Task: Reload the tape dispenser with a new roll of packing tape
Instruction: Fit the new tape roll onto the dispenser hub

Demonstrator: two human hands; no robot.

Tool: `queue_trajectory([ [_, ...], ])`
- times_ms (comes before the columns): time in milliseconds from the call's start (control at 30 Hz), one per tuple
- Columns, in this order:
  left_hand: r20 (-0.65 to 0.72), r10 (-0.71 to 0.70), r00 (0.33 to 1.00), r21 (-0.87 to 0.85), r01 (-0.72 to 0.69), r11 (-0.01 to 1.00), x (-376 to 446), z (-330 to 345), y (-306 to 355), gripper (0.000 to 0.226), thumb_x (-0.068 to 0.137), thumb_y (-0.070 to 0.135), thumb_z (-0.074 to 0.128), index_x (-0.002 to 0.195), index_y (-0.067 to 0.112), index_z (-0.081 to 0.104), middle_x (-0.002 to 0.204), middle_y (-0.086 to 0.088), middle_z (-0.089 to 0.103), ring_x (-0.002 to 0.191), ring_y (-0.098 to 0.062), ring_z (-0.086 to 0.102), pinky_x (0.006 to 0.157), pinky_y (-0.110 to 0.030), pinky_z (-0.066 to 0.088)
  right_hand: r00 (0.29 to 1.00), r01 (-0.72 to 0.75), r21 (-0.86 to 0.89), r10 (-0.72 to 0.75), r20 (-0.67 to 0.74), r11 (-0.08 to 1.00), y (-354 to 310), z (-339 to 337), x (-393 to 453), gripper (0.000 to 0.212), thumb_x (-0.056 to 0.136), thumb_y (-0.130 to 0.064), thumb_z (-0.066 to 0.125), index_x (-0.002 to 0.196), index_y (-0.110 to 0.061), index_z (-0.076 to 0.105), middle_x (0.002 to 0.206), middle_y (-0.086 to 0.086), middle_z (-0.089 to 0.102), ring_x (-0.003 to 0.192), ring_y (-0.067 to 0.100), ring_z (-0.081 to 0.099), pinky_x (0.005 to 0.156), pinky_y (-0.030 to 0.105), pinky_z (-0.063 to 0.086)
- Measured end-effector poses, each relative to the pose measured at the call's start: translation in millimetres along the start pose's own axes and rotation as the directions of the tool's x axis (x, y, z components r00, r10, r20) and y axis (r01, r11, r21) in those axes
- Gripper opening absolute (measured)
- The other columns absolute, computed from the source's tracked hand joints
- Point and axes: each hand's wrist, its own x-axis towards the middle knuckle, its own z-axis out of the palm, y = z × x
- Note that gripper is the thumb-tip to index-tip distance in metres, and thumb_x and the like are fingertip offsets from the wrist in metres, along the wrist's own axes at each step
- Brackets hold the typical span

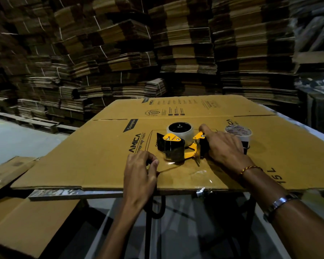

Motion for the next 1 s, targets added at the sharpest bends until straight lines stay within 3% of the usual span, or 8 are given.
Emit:
queue_trajectory([
  [167, 0.026, -0.001, 1.0, -0.008, 0.001, 1.0, 24, 4, -7, 0.011, 0.093, 0.015, 0.064, 0.083, 0.019, 0.061, 0.087, 0.007, 0.06, 0.092, -0.019, 0.051, 0.074, -0.037, 0.044, 1.0, 0.015, -0.03, -0.015, 0.011, 0.999, 5, 1, 2, 0.043, 0.093, -0.014, 0.054, 0.129, -0.026, 0.034, 0.078, 0.004, 0.057, 0.067, 0.026, 0.052, 0.05, 0.032, 0.027],
  [333, 0.132, -0.085, 0.988, -0.084, 0.097, 0.992, 39, 7, -12, 0.01, 0.092, 0.013, 0.065, 0.082, 0.017, 0.063, 0.105, -0.002, 0.063, 0.104, -0.022, 0.058, 0.091, -0.046, 0.05, 0.999, 0.02, -0.033, -0.019, 0.03, 0.999, 5, 2, 3, 0.043, 0.094, -0.014, 0.054, 0.13, -0.025, 0.033, 0.08, 0.004, 0.061, 0.068, 0.026, 0.056, 0.053, 0.034, 0.035],
  [433, 0.226, -0.165, 0.96, -0.121, 0.196, 0.973, 48, 5, -11, 0.008, 0.092, 0.012, 0.066, 0.084, 0.013, 0.065, 0.136, -0.004, 0.057, 0.129, -0.024, 0.05, 0.107, -0.042, 0.043, 0.999, 0.011, -0.027, -0.01, 0.03, 1.0, 5, 3, 3, 0.045, 0.093, -0.015, 0.057, 0.129, -0.025, 0.033, 0.082, 0.004, 0.062, 0.07, 0.026, 0.057, 0.053, 0.033, 0.035],
  [500, 0.281, -0.178, 0.943, -0.141, 0.224, 0.964, 54, 3, -11, 0.005, 0.092, 0.012, 0.065, 0.087, 0.011, 0.066, 0.147, -0.001, 0.05, 0.137, -0.022, 0.043, 0.105, -0.031, 0.037, 0.999, 0.013, -0.029, -0.012, 0.035, 0.999, 4, 3, 4, 0.044, 0.093, -0.015, 0.058, 0.129, -0.025, 0.033, 0.081, 0.003, 0.061, 0.07, 0.026, 0.057, 0.053, 0.035, 0.037],
  [667, 0.372, -0.158, 0.915, -0.22, 0.253, 0.942, 62, 6, -20, 0.014, 0.092, 0.012, 0.064, 0.08, 0.019, 0.063, 0.139, 0.001, 0.058, 0.132, -0.022, 0.05, 0.107, -0.052, 0.045, 0.998, 0.012, -0.036, -0.01, 0.06, 0.999, 5, 2, 5, 0.046, 0.093, -0.019, 0.059, 0.129, -0.026, 0.032, 0.081, 0.002, 0.056, 0.071, 0.026, 0.055, 0.053, 0.033, 0.033],
  [767, 0.379, -0.159, 0.912, -0.225, 0.257, 0.94, 62, 5, -20, 0.014, 0.093, 0.013, 0.064, 0.081, 0.02, 0.062, 0.135, -0.002, 0.06, 0.127, -0.022, 0.053, 0.104, -0.054, 0.047, 0.996, 0.01, -0.029, -0.007, 0.088, 1.0, 6, 1, 5, 0.048, 0.093, -0.021, 0.061, 0.13, -0.027, 0.031, 0.084, 0.001, 0.056, 0.072, 0.024, 0.053, 0.053, 0.031, 0.032],
  [900, 0.37, -0.128, 0.92, -0.23, 0.224, 0.947, 61, 6, -20, 0.015, 0.093, 0.012, 0.064, 0.081, 0.021, 0.061, 0.129, 0.0, 0.062, 0.124, -0.02, 0.055, 0.104, -0.052, 0.047, 0.979, 0.053, 0.05, -0.061, 0.193, 0.997, 15, -1, 12, 0.067, 0.089, -0.019, 0.068, 0.141, -0.03, 0.027, 0.122, 0.006, 0.061, 0.099, 0.026, 0.06, 0.071, 0.036, 0.049],
  [1000, 0.363, -0.103, 0.926, -0.221, 0.193, 0.956, 61, 6, -21, 0.014, 0.093, 0.013, 0.064, 0.081, 0.02, 0.062, 0.119, 0.001, 0.064, 0.117, -0.018, 0.057, 0.101, -0.051, 0.048, 0.932, 0.104, 0.234, -0.177, 0.316, 0.967, 31, -8, 21, 0.077, 0.089, -0.019, 0.07, 0.148, -0.039, 0.026, 0.148, 0.002, 0.041, 0.13, 0.025, 0.047, 0.095, 0.037, 0.048],
])
